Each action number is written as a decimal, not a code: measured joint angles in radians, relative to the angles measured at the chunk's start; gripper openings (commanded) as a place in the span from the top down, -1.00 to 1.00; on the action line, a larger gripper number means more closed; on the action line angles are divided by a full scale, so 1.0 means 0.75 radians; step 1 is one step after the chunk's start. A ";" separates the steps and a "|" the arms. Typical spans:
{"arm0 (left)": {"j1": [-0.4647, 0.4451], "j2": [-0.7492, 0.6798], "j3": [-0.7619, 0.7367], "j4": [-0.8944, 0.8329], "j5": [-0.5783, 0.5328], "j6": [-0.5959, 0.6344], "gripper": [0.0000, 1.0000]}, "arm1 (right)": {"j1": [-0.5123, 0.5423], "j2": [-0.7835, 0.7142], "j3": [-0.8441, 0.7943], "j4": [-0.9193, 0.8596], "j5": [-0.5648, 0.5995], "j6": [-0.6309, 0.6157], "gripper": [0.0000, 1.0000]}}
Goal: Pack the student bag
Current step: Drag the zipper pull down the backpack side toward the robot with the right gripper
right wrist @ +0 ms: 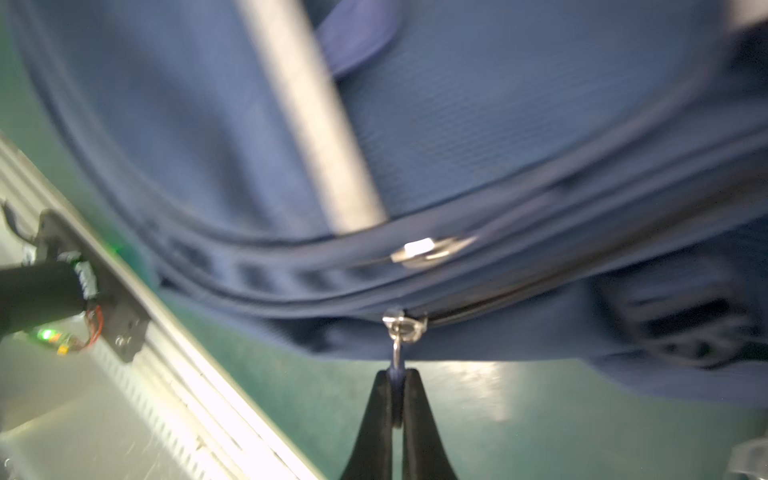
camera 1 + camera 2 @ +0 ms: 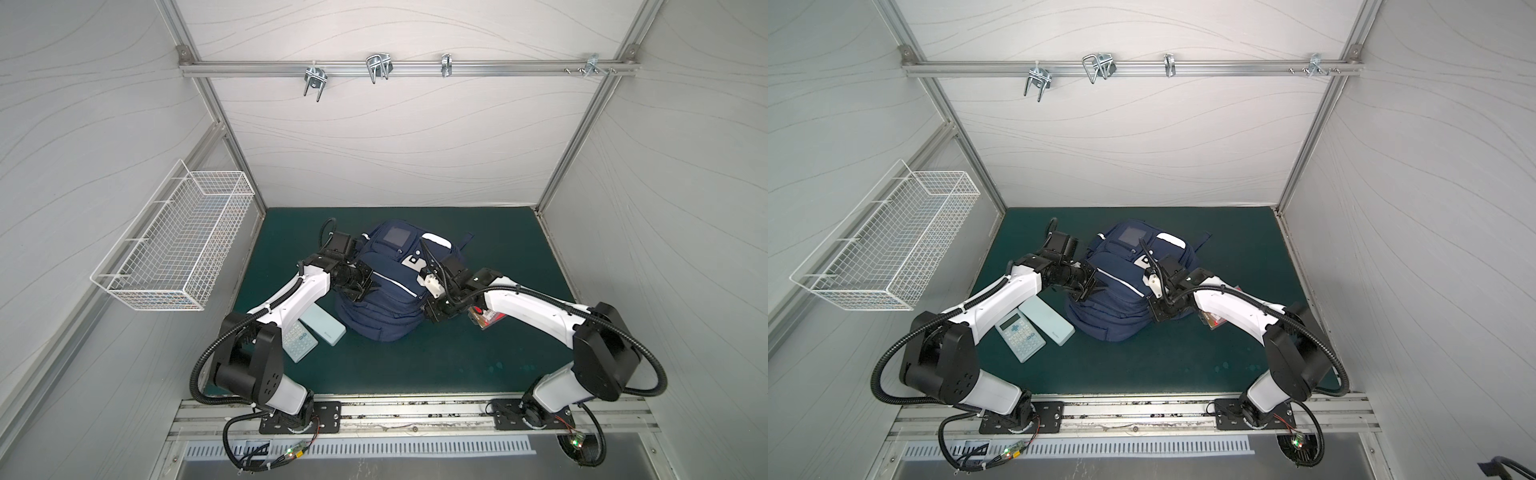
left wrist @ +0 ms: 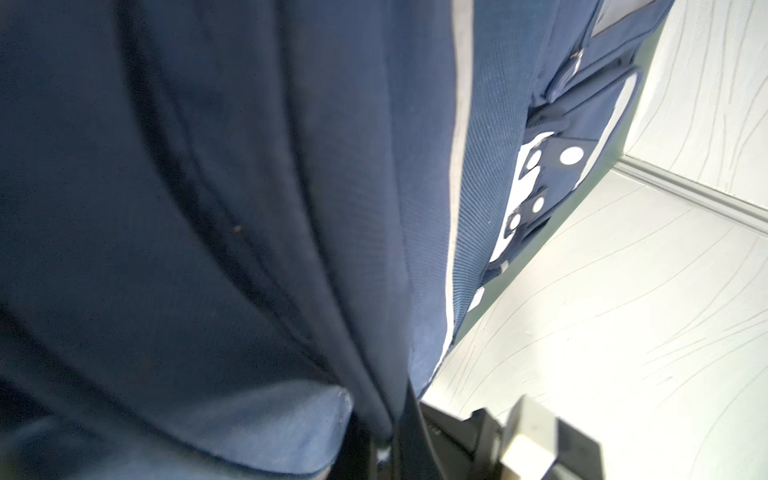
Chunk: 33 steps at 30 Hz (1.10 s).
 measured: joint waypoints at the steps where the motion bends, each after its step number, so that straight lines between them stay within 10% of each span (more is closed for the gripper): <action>1: -0.001 -0.003 -0.003 0.006 -0.001 -0.008 1.00 | 0.035 0.014 0.019 -0.009 -0.005 0.018 1.00; 15: -0.005 -0.138 -0.171 0.196 -0.067 -0.130 1.00 | 0.166 0.311 0.402 0.068 -0.164 0.292 1.00; 28: -0.028 -0.188 -0.180 0.237 -0.037 -0.133 1.00 | -0.141 -0.030 0.165 -0.002 -0.237 0.241 1.00; 33: -0.023 -0.188 -0.180 0.234 -0.011 -0.099 0.22 | -0.178 -0.045 0.163 -0.094 -0.232 0.142 1.00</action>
